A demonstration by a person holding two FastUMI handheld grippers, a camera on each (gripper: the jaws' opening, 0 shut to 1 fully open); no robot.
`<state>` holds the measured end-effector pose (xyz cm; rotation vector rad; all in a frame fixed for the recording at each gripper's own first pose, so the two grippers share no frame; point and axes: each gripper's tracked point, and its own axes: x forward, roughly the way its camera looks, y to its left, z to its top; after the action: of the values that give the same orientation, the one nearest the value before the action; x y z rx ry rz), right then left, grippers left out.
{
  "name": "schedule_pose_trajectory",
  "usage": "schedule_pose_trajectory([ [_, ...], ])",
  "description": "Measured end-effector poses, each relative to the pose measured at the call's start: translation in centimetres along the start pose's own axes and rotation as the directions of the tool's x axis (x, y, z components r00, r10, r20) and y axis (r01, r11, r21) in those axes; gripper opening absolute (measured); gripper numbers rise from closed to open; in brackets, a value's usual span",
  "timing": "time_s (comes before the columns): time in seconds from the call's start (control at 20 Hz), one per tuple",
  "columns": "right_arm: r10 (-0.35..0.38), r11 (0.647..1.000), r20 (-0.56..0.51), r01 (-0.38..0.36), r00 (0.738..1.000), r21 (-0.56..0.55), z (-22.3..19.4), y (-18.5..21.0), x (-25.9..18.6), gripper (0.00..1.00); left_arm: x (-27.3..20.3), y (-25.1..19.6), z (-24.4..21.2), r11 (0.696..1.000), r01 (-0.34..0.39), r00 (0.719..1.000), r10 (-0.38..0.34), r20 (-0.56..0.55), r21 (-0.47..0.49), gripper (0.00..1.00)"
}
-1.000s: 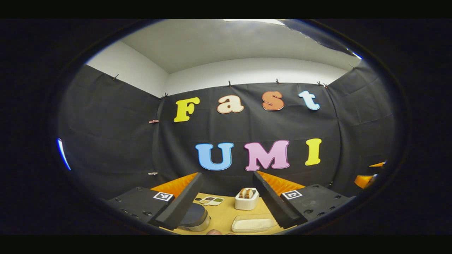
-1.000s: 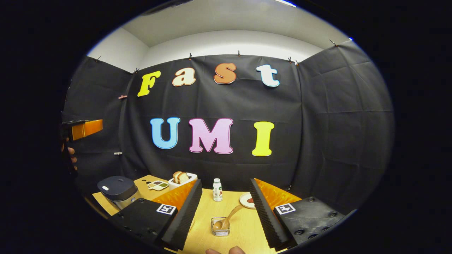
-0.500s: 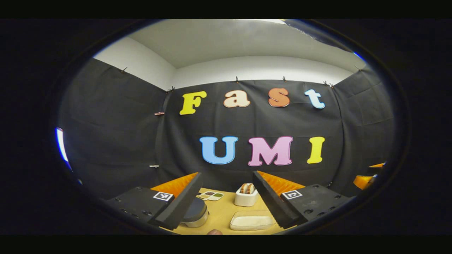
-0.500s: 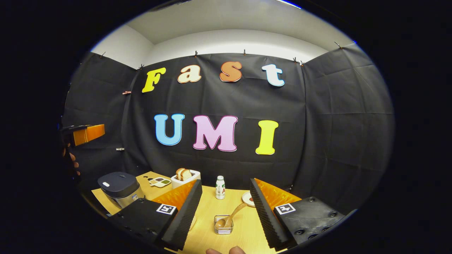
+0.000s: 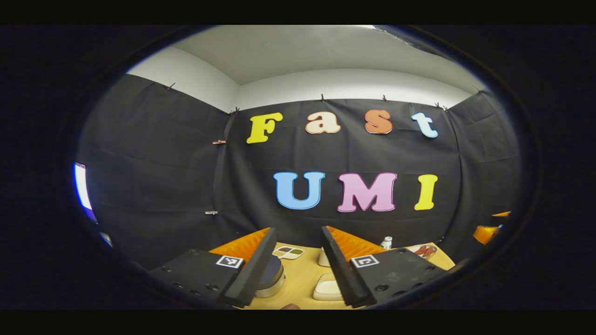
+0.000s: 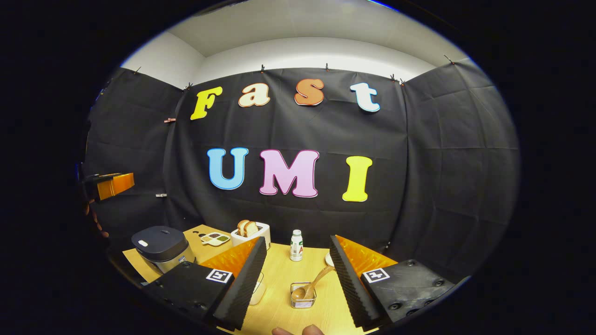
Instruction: Close the left gripper, press the button to open the rice cooker; take a wooden spoon from the chopstick holder with the right hand, scoop a spoonful of rice and pour it into the rice cooker, then put the wooden spoon back into the chopstick holder.
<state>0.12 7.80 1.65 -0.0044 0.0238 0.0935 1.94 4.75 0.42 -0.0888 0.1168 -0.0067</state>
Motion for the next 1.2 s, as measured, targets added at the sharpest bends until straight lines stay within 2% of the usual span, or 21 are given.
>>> schedule_pose_trajectory([
  [0.05, 0.002, 1.0, -0.002, -0.002, 1.0, -0.001, 0.0, 0.3, 0.1, 0.86, 0.2, 0.3, -0.4, 1.0, 0.003, 1.0, -0.003, -0.006, 0.001, 0.61],
  [0.1, 0.004, 1.0, -0.003, -0.004, 1.0, -0.002, -0.1, 0.6, 0.2, 0.86, 0.2, 0.8, -1.0, 1.0, 0.001, 1.0, -0.001, -0.016, -0.002, 0.57],
  [0.15, 0.007, 1.0, -0.004, -0.007, 1.0, -0.002, -0.1, 1.0, 0.4, 0.86, 0.4, 1.4, -1.6, 1.0, -0.006, 1.0, 0.005, -0.03, -0.007, 0.46],
  [0.25, 0.011, 1.0, -0.011, -0.011, 1.0, -0.006, -0.4, 1.6, 0.6, 0.86, 0.8, 2.5, -3.0, 1.0, -0.018, 0.998, 0.017, -0.058, -0.02, 0.36],
  [0.45, 0.023, 1.0, -0.026, -0.023, 0.999, 0.002, -1.0, 3.6, 1.3, 0.86, 1.9, 5.1, -6.3, 0.999, -0.04, 0.993, 0.037, -0.115, -0.023, 0.22],
  [0.5, 0.029, 1.0, -0.028, -0.029, 0.999, 0.005, -1.2, 4.3, 1.5, 0.86, 2.3, 5.8, -7.4, 0.998, -0.046, 0.989, 0.04, -0.142, -0.038, 0.22],
  [0.55, 0.035, 0.999, -0.031, -0.035, 0.999, 0.0, -1.3, 4.9, 1.7, 0.86, 2.6, 6.3, -8.5, 0.997, -0.047, 0.984, 0.035, -0.172, -0.063, 0.17],
  [0.6, 0.039, 0.999, -0.034, -0.04, 0.999, -0.008, -1.5, 5.4, 2.0, 0.86, 3.0, 6.9, -9.7, 0.995, -0.045, 0.979, 0.027, -0.201, -0.086, 0.16],
  [0.75, 0.06, 0.998, -0.043, -0.061, 0.997, -0.007, -2.1, 7.1, 2.7, 0.86, 4.1, 10.1, -13.0, 0.992, -0.09, 0.964, 0.064, -0.259, -0.09, 0.14],
  [0.8, 0.06, 0.998, -0.048, -0.061, 0.997, -0.006, -2.4, 7.4, 2.9, 0.86, 4.5, 11.0, -14.1, 0.991, -0.093, 0.959, 0.064, -0.278, -0.095, 0.04],
  [0.85, 0.061, 0.998, -0.053, -0.061, 0.997, -0.006, -2.6, 7.8, 3.2, 0.86, 4.8, 11.8, -15.1, 0.99, -0.101, 0.951, 0.067, -0.3, -0.099, 0.13],
  [0.9, 0.062, 0.998, -0.06, -0.062, 0.996, -0.008, -2.9, 8.2, 3.5, 0.86, 5.0, 12.9, -16.4, 0.988, -0.122, 0.941, 0.086, -0.328, -0.091, 0.08],
  [0.95, 0.065, 0.998, -0.067, -0.066, 0.996, -0.009, -3.2, 8.6, 3.8, 0.86, 5.4, 13.8, -17.3, 0.988, -0.128, 0.934, 0.089, -0.347, -0.091, 0.07],
  [1.0, 0.069, 0.998, -0.073, -0.07, 0.995, -0.007, -3.5, 9.1, 4.0, 0.86, 5.7, 14.4, -18.3, 0.987, -0.137, 0.926, 0.098, -0.366, -0.082, 0.12],
  [1.2, 0.098, 0.995, -0.072, -0.098, 0.993, 0.01, -3.8, 11.0, 4.6, 0.86, 7.2, 15.8, -22.3, 0.986, -0.139, 0.89, 0.084, -0.448, -0.091, 0.07],
])
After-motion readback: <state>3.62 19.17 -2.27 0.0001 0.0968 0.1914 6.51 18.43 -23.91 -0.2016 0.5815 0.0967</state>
